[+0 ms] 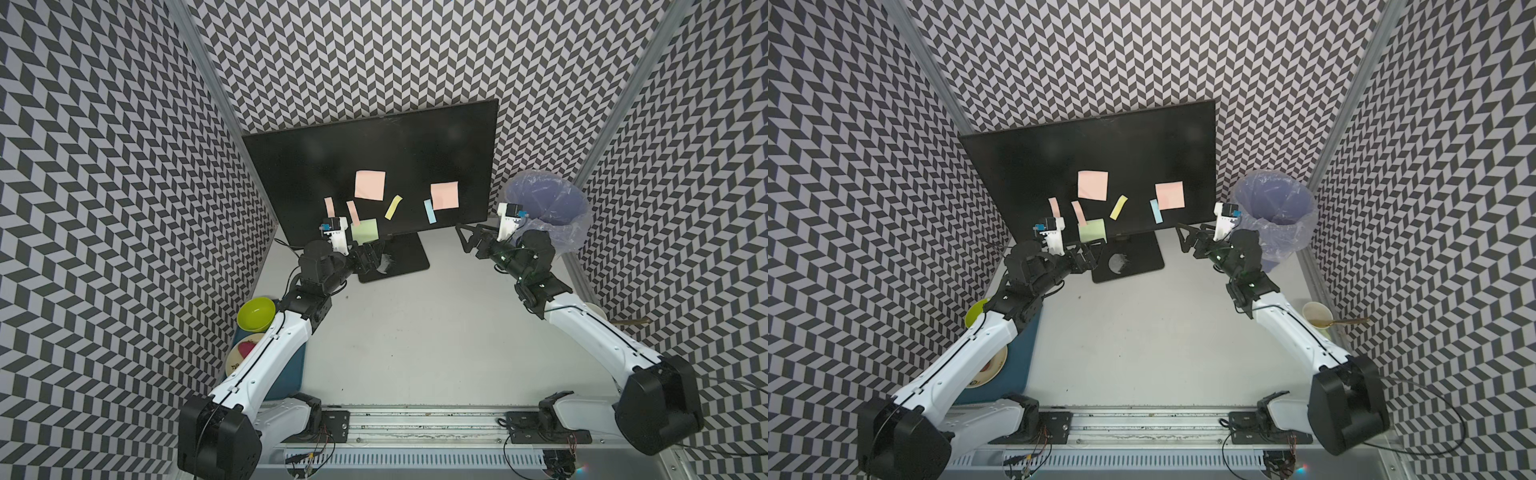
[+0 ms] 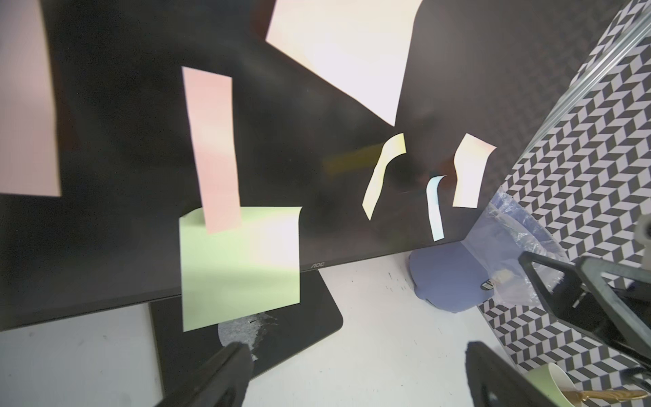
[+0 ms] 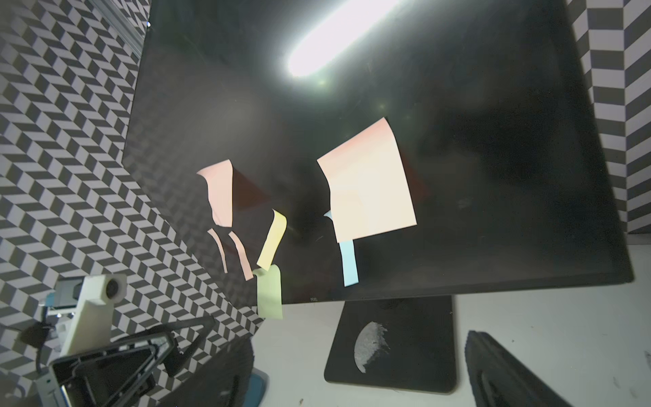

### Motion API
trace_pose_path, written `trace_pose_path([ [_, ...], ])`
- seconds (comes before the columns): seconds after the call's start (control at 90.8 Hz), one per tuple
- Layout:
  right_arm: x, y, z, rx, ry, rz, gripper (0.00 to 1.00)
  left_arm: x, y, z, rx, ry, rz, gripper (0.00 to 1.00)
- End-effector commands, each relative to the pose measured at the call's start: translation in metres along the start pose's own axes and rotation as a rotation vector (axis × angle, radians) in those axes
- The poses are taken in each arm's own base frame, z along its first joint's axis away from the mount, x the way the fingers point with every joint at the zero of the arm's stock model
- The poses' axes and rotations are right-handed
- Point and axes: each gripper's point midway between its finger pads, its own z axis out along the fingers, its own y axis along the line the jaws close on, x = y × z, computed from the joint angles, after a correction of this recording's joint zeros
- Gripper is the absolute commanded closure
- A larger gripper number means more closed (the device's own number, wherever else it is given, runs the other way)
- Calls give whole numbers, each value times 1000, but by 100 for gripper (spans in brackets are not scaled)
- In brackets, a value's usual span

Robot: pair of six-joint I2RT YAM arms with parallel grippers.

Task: Remove the sticky note from the monitor
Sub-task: Tear off the sticky note from the monitor.

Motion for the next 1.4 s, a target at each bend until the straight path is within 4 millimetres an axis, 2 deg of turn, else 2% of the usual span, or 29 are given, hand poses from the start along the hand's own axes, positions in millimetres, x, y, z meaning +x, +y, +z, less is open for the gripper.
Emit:
trace_pose_path([
  [0.0, -20, 11, 16, -52, -44, 60, 7, -18, -24, -1, 85, -19, 24, 0],
  [0.143, -28, 7, 34, -61, -69, 127, 12, -18, -27, 2, 100, -4, 17, 0],
  [0.375, -32, -12, 56, -75, -79, 214, 26, -17, -27, 4, 103, 6, 11, 0],
  [0.639, -35, -16, 78, -107, -64, 240, 32, -14, -24, 5, 93, 17, 22, 0],
  [0.991, -38, -11, 87, -159, -63, 266, 37, -12, -21, 5, 81, 28, 29, 0],
  [1.201, -40, 0, 81, -214, -65, 268, 42, -11, -19, 4, 72, 34, 38, 0],
  [1.388, -39, 3, 79, -237, -66, 283, 47, -10, -17, 6, 66, 39, 37, 0],
])
